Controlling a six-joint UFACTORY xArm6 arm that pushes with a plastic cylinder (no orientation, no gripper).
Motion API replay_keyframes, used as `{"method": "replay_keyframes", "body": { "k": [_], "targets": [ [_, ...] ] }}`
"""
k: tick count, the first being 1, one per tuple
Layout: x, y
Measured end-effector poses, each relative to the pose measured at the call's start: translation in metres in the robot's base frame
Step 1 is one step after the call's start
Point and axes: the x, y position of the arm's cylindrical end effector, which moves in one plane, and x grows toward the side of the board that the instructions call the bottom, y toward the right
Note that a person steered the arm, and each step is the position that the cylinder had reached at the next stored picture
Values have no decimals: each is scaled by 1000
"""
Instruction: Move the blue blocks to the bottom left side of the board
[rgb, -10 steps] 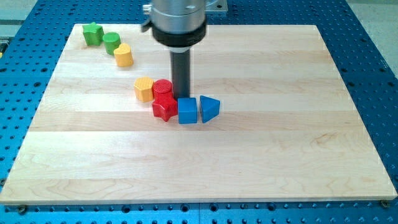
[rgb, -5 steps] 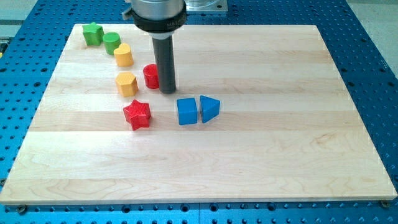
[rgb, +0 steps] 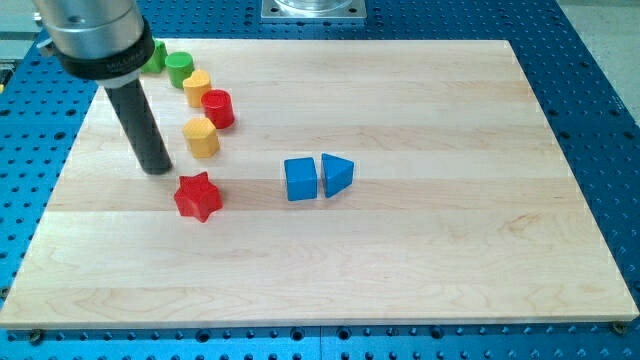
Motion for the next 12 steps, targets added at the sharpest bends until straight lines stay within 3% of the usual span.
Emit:
{"method": "replay_keyframes", "body": {
  "k": [1,3,4,5,6,7,8,9,12],
  "targets": [
    [-11,36],
    [-36,31],
    [-31,88],
    [-12,90],
    [30,126],
    [39,159],
    [39,232],
    [17,237],
    [39,380]
  ]
}}
